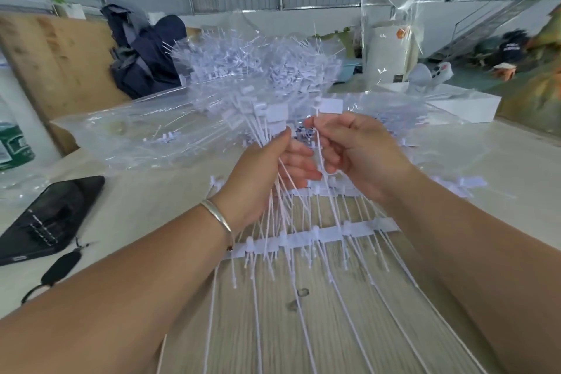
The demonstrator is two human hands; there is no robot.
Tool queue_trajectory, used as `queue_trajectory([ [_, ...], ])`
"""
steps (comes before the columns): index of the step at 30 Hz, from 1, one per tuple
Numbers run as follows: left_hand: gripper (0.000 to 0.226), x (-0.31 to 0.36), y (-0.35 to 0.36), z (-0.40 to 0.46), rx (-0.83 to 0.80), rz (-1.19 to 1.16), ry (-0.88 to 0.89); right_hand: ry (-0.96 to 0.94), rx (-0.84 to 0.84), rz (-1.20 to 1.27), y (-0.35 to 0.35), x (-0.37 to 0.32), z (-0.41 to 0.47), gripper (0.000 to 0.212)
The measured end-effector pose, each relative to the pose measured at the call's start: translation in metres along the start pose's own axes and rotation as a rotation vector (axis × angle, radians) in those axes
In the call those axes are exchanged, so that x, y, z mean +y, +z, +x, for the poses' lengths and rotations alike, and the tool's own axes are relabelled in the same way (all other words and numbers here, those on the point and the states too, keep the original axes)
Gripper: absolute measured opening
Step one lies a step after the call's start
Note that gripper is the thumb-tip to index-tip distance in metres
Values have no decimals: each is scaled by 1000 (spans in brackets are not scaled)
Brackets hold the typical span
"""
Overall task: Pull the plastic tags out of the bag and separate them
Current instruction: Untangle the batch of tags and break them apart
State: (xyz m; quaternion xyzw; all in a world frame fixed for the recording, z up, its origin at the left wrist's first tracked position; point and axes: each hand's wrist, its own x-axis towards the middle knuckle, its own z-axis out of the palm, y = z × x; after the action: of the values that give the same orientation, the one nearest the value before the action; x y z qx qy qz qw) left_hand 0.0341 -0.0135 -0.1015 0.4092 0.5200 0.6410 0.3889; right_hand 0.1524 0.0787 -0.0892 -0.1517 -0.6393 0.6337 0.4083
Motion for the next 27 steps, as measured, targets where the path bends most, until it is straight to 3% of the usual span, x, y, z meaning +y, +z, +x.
queue_trajectory([
  [5,42,1,4,-2,-109,126,26,-146,182,-244,5,1,-3,7],
  [10,34,1,8,-1,-73,219,114,-192,196,-357,7,4,-2,14],
  [12,32,5,8,1,-46,172,136,-112,127,-288,11,3,-4,19],
  [15,35,13,7,6,26,84,114,119,-121,-65,17,1,-7,30],
  [18,34,23,1,12,107,-22,108,296,-345,-54,21,5,-10,37],
  [22,26,44,-20,19,123,27,192,308,-396,-250,22,12,-13,70],
  [27,21,79,-60,38,355,232,284,282,-436,-365,19,15,-12,63],
])
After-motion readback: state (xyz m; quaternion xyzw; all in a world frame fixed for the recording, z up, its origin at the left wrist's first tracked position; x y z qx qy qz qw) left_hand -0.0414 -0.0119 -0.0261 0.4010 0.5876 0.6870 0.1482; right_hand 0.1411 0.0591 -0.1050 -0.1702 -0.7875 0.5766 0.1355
